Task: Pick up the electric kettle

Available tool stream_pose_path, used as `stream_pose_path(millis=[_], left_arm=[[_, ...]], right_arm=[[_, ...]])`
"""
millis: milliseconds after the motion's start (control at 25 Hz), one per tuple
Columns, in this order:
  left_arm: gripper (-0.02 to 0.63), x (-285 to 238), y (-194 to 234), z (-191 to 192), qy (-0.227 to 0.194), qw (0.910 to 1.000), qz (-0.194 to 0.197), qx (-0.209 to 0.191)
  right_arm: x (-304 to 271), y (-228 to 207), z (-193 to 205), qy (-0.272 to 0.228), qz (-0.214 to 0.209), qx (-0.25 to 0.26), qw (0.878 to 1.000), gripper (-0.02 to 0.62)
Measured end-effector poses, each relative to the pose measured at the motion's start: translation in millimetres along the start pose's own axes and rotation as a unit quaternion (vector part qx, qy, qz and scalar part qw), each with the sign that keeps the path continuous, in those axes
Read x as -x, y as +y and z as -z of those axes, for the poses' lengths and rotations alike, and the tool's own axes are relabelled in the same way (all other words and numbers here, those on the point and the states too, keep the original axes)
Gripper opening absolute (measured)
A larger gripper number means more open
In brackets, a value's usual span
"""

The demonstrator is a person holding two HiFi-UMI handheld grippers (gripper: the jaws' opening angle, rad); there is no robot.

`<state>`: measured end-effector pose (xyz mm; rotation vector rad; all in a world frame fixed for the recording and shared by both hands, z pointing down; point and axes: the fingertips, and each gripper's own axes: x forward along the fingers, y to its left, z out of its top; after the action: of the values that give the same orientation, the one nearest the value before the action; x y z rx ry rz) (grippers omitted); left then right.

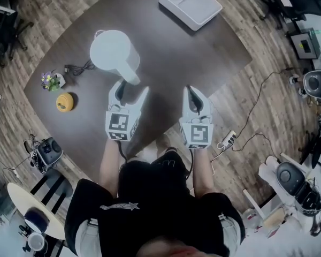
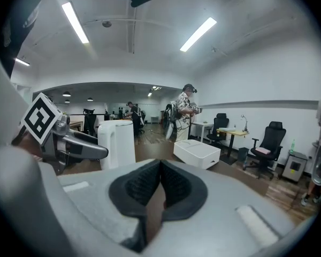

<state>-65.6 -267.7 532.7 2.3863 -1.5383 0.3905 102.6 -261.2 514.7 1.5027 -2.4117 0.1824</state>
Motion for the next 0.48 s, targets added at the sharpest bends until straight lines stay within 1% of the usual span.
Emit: stream_pose_path(millis=[160,480], left_arm=[[0.310,-13,4,-1,-0.004,1.0000,-0.006,0.001],[0.310,-37,5,-4,-0.005,0.9999,-0.013,-0.002]], right_arm=[[-6,-7,5,0.011,-0.003,-0.002,1.000,0.005],[-12,-32,13,0.021,0.007,-0.005,1.000,0.005]])
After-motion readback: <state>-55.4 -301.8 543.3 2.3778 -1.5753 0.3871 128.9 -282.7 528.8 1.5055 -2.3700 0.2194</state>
